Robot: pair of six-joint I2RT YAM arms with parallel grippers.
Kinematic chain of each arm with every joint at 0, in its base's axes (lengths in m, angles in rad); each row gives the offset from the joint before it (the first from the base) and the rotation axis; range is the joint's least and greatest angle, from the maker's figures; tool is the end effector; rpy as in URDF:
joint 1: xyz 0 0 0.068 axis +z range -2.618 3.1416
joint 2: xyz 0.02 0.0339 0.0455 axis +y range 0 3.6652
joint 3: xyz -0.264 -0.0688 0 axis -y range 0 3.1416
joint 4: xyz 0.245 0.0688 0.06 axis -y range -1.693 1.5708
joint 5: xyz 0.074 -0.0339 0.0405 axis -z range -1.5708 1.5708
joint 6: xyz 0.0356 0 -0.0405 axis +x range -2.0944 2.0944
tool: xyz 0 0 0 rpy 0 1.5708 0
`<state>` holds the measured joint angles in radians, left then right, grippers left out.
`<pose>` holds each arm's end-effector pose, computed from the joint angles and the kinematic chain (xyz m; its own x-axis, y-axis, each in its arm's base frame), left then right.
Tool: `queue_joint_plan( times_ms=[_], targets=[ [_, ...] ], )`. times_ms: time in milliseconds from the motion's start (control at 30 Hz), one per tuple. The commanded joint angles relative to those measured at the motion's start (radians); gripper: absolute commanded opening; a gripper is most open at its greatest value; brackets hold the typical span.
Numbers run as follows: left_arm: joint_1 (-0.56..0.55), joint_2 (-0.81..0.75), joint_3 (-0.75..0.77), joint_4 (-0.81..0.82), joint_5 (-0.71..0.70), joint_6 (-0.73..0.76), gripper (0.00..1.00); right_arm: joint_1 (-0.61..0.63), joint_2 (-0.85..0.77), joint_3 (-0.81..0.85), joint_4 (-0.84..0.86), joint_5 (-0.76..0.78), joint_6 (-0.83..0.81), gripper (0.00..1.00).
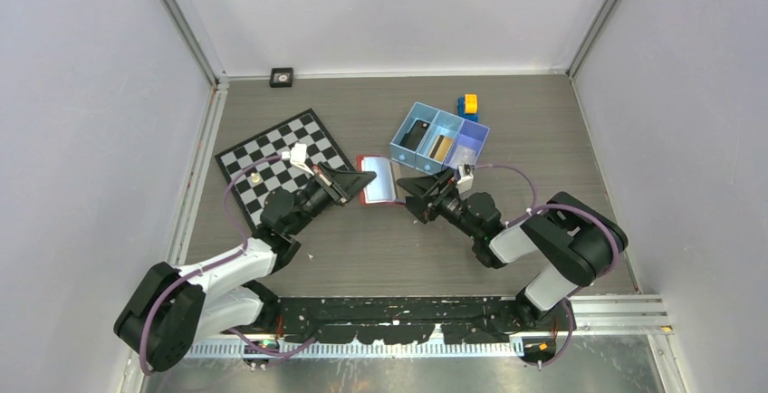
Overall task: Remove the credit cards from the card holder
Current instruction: Remove the credit card from the card holder.
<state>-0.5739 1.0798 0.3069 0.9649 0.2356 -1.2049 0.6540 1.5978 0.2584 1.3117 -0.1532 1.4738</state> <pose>0.1798 -0.1261 0.2389 -0.6153 -0.6834 -0.3928 0.4074 0.1509 -0.9007 0.1958 0.1569 0.1497 -0.7210 0.6867 -0.0926 -0.0481 0.0837 0.9953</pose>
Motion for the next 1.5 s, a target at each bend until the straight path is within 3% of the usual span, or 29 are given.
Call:
queue_joint_plan(
  times_ms=[0, 167, 333, 600, 833, 967, 1100, 1233, 1367, 1467],
  targets=[
    [0.001, -0.010, 0.031, 0.104, -0.003, -0.014, 0.00, 0.032, -0.051, 0.023, 0.124, 0.053, 0.031, 0.90],
    [0.000, -0.001, 0.028, 0.107, -0.007, -0.009, 0.00, 0.033, -0.117, -0.009, 0.122, 0.077, 0.038, 0.88],
    [0.000, 0.000, 0.015, 0.113, -0.018, -0.001, 0.00, 0.033, -0.183, -0.041, 0.102, 0.104, 0.003, 0.72],
    [0.001, 0.013, 0.003, 0.113, -0.012, 0.003, 0.00, 0.032, -0.321, -0.036, -0.057, 0.105, -0.109, 0.50],
    [0.000, 0.035, 0.005, 0.127, 0.008, 0.004, 0.00, 0.033, -0.441, -0.006, -0.276, 0.090, -0.220, 0.45],
    [0.000, 0.041, 0.005, 0.128, 0.019, 0.008, 0.00, 0.032, -0.478, 0.024, -0.376, 0.067, -0.278, 0.32],
    [0.001, 0.036, -0.001, 0.111, 0.027, 0.027, 0.00, 0.033, -0.498, 0.031, -0.423, 0.055, -0.322, 0.06],
    [0.003, -0.002, -0.006, 0.018, 0.027, 0.088, 0.00, 0.033, -0.545, 0.035, -0.527, 0.075, -0.395, 0.01],
    [0.002, -0.081, -0.020, -0.134, -0.010, 0.188, 0.12, 0.033, -0.593, 0.032, -0.603, 0.113, -0.457, 0.00],
    [0.002, -0.167, -0.035, -0.258, -0.063, 0.274, 0.39, 0.032, -0.608, 0.034, -0.640, 0.126, -0.498, 0.00]
  ],
)
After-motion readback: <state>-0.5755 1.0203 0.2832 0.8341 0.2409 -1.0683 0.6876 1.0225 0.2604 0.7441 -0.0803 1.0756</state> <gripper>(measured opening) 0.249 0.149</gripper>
